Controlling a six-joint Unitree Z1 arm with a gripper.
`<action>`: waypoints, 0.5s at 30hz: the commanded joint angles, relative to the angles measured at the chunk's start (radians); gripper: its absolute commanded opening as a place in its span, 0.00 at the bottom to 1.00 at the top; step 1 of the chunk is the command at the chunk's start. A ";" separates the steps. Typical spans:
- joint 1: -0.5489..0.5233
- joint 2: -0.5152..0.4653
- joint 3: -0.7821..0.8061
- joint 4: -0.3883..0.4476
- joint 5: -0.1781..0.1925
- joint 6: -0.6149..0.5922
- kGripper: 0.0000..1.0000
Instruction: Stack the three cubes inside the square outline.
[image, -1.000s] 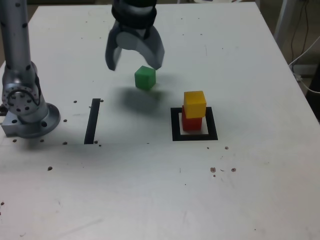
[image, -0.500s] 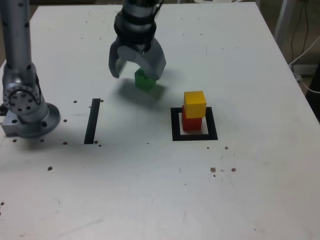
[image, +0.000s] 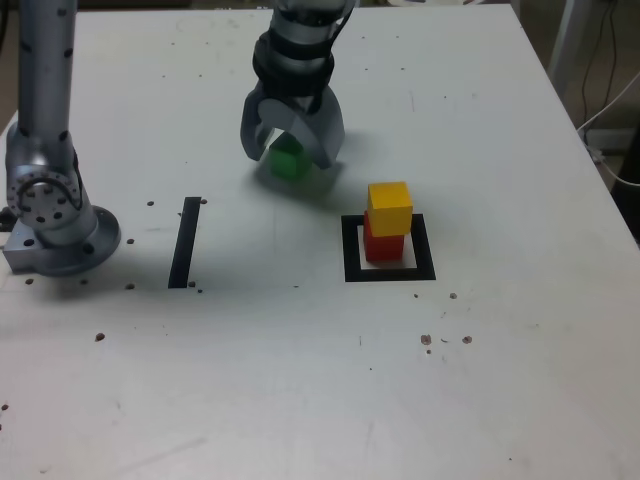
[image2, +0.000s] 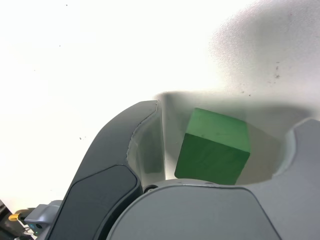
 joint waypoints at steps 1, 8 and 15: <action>0.000 0.002 -0.006 0.001 0.000 0.001 0.41; -0.002 0.000 -0.011 0.008 0.001 0.015 0.16; -0.018 0.022 -0.020 0.027 0.001 0.036 0.06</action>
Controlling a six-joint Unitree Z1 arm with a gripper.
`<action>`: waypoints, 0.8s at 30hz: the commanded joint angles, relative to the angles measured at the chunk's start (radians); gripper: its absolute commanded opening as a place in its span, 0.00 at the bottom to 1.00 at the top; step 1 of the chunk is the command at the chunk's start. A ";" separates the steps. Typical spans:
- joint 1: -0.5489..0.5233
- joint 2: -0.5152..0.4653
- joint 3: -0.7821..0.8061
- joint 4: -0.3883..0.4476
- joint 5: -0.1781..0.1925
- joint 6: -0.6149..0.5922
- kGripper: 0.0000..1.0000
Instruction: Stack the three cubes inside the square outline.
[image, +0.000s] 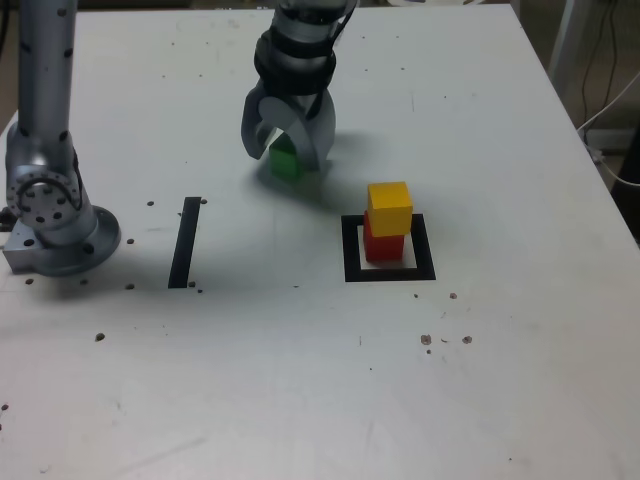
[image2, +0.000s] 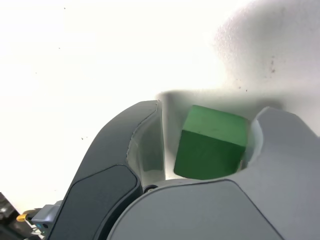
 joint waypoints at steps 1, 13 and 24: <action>-0.008 0.015 -0.008 0.007 0.002 0.005 0.05; -0.029 -0.006 -0.039 0.033 -0.006 0.003 0.01; -0.188 -0.092 -0.328 0.385 -0.037 -0.200 0.01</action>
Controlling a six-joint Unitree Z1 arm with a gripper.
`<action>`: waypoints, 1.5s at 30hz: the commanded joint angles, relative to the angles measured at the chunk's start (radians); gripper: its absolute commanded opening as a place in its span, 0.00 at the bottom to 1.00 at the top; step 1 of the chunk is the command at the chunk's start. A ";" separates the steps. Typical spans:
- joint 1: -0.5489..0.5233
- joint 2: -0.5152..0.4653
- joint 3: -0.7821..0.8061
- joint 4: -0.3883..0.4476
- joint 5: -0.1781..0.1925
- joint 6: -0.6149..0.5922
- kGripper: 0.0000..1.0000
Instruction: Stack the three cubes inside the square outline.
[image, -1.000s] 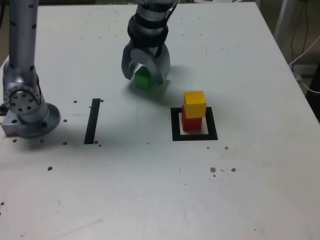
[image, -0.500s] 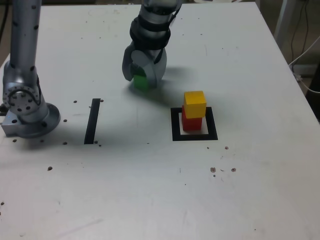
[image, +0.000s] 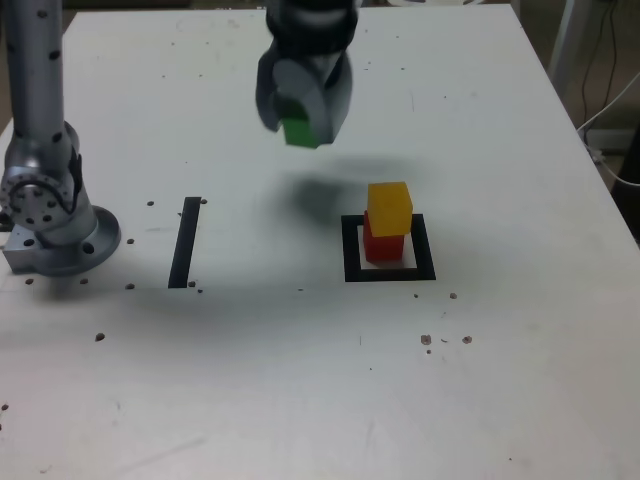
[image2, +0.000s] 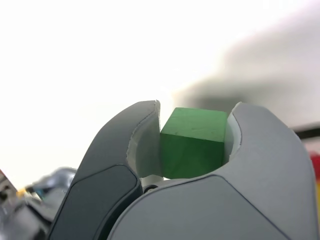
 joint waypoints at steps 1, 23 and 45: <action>-0.036 -0.006 -0.105 0.135 -0.023 -0.075 0.01; -0.266 0.170 -0.444 0.274 -0.171 -0.583 0.01; -0.268 0.216 -0.428 0.258 -0.173 -0.624 0.03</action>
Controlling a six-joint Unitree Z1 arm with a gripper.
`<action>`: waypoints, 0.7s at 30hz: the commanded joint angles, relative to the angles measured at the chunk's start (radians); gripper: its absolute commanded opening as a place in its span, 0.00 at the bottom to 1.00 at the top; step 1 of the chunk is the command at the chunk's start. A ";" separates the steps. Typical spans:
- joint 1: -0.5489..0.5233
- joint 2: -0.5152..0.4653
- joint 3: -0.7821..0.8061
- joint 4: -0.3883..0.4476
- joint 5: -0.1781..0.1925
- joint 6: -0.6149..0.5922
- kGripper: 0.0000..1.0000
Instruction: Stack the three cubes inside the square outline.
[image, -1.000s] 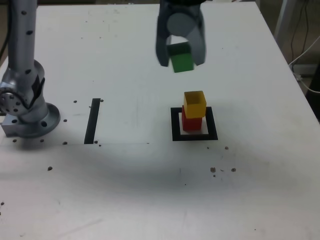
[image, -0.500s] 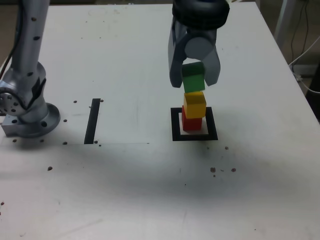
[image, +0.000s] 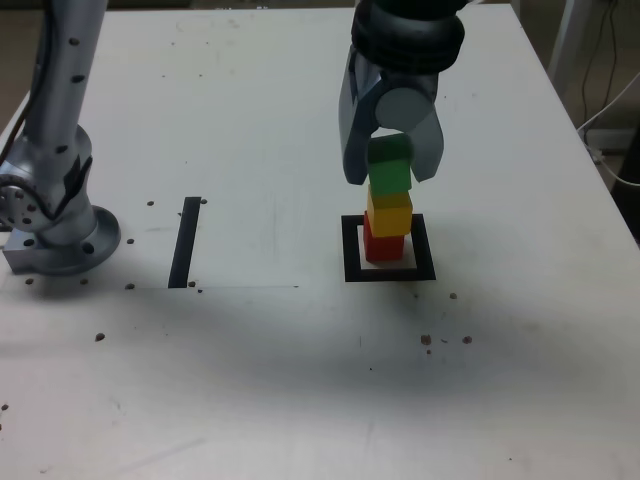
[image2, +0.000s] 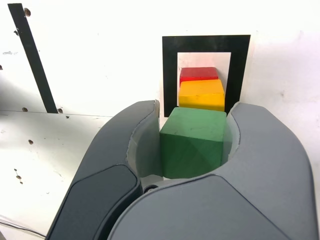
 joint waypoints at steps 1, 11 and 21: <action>-0.001 0.003 0.003 0.008 -0.001 -0.003 0.03; 0.000 0.005 0.007 -0.029 0.018 -0.015 0.11; 0.002 0.013 0.044 -0.053 0.021 -0.038 0.28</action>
